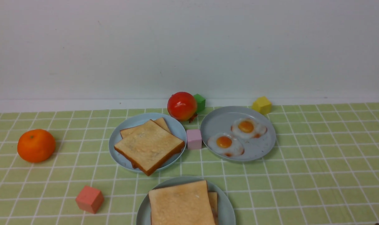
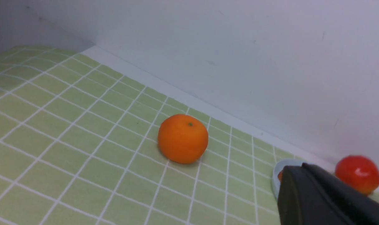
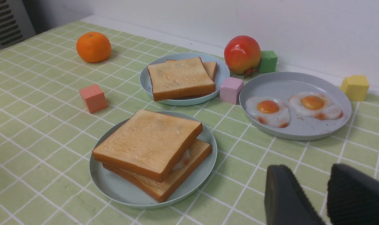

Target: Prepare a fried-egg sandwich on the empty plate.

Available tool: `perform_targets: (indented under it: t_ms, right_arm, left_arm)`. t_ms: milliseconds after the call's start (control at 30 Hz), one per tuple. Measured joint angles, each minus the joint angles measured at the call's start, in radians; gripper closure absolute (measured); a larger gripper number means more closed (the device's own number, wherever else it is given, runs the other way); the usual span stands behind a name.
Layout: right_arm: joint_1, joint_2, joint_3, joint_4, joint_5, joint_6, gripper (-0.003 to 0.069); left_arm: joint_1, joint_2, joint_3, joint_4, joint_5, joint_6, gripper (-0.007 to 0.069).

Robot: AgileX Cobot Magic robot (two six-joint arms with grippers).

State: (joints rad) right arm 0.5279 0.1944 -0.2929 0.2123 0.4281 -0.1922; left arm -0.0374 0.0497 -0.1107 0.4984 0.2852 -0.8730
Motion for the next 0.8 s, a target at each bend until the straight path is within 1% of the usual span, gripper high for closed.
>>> perform_targets:
  t_ms: [33, 67, 100, 133, 200, 233, 267, 333, 467, 800]
  right_arm:
    - [0.000, 0.000, 0.000, 0.000, 0.000, 0.000, 0.0419]
    - [0.000, 0.000, 0.000, 0.000, 0.000, 0.000, 0.0419]
    - [0.000, 0.000, 0.000, 0.000, 0.000, 0.000, 0.0419]
    - [0.000, 0.000, 0.000, 0.000, 0.000, 0.000, 0.0419]
    - [0.000, 0.000, 0.000, 0.000, 0.000, 0.000, 0.0419]
    - [0.000, 0.000, 0.000, 0.000, -0.001, 0.000, 0.0419]
    - [0.000, 0.000, 0.000, 0.000, -0.001, 0.000, 0.0419]
    - [0.000, 0.000, 0.000, 0.000, -0.002, 0.000, 0.0419]
    - [0.000, 0.000, 0.000, 0.000, -0.002, 0.000, 0.0419]
    - [0.000, 0.000, 0.000, 0.000, -0.006, 0.000, 0.0419]
  left_arm:
    - [0.000, -0.013, 0.030, -0.019, -0.016, 0.088, 0.0638]
    - [0.000, -0.016, 0.040, -0.023, -0.017, 0.100, 0.0638]
    - [0.001, -0.043, 0.072, -0.060, -0.020, 0.177, 0.0638]
    - [0.001, -0.054, 0.099, -0.091, -0.021, 0.218, 0.0638]
    - [0.001, -0.059, 0.122, -0.121, -0.013, 0.248, 0.0638]
    - [0.001, -0.061, 0.134, -0.154, 0.022, 0.277, 0.0638]
    - [0.001, -0.061, 0.134, -0.157, 0.029, 0.280, 0.0638]
    - [0.001, -0.061, 0.136, -0.175, 0.124, 0.332, 0.0638]
    - [0.001, -0.061, 0.139, -0.176, 0.148, 0.357, 0.0638]
    - [0.001, -0.061, 0.139, -0.176, 0.148, 0.361, 0.0637]
